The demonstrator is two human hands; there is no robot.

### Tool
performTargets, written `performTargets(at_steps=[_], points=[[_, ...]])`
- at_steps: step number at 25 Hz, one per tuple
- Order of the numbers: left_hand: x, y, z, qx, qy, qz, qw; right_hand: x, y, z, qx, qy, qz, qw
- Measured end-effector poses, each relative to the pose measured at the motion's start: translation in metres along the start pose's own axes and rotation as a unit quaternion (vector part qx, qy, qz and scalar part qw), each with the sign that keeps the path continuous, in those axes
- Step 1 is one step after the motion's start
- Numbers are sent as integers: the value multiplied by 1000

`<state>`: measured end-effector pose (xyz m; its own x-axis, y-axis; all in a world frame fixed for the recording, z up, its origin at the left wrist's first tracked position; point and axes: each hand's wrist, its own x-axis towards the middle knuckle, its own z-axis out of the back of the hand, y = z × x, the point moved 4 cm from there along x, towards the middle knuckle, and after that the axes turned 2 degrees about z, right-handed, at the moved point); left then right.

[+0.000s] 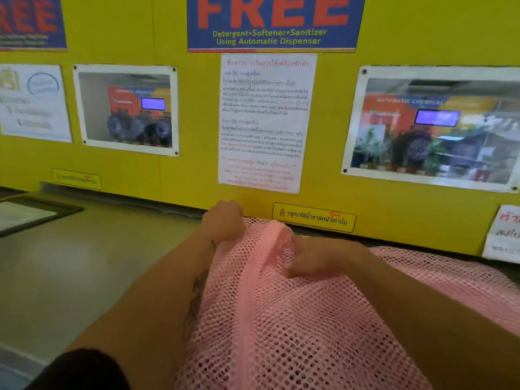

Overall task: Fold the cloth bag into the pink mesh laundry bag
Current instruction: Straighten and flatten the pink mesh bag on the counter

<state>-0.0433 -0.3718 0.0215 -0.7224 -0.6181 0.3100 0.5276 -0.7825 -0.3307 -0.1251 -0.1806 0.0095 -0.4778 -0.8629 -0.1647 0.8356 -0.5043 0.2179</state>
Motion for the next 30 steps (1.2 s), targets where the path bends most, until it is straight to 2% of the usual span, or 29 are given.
performTargets(at_steps=[1, 4, 6, 7, 8, 10, 11, 13, 15, 17, 19, 22, 25, 28, 30], points=[[3, 1, 7, 13, -21, -1, 1000, -2, 1, 0, -2, -1, 3, 1000], [3, 0, 15, 105, -5, 18, 994, -9, 2, 1, 12, -10, 7, 1000], [-1, -9, 16, 68, -3, 24, 997, -16, -2, 9, 27, -40, 4, 999], [-5, -15, 11, 23, 35, 5, 999, -20, -8, 13, 26, -61, 0, 998], [-12, -23, 1, -3, 111, -31, 993, -23, -16, 18, 18, -73, -10, 997], [-28, -28, -23, 60, 267, -72, 959, -36, -39, 22, -35, -56, -37, 997], [-32, -21, -29, 101, 287, -72, 950, -46, -52, 22, -63, -29, -49, 996], [-25, -6, -27, 126, 234, -51, 963, -72, -75, 28, -67, -2, -57, 996], [-21, -13, -9, 130, 168, -35, 977, -102, -99, 45, -7, -43, -68, 997], [-21, -40, 7, 142, 108, -64, 982, -129, -132, 67, 23, -97, -100, 990], [-36, -88, 16, 109, 73, -129, 983, -155, -172, 86, 11, -131, -134, 982], [-77, -170, 15, -3, 136, -240, 961, -183, -228, 97, -11, -138, -174, 975], [-119, -244, 6, -31, 192, -312, 930, -195, -258, 89, -28, -137, -181, 974], [-145, -292, -14, -3, 256, -292, 922, -194, -257, 73, 25, -108, -148, 983], [-157, -309, -26, 84, 304, -263, 912, -190, -252, 58, 73, -37, -145, 986]])
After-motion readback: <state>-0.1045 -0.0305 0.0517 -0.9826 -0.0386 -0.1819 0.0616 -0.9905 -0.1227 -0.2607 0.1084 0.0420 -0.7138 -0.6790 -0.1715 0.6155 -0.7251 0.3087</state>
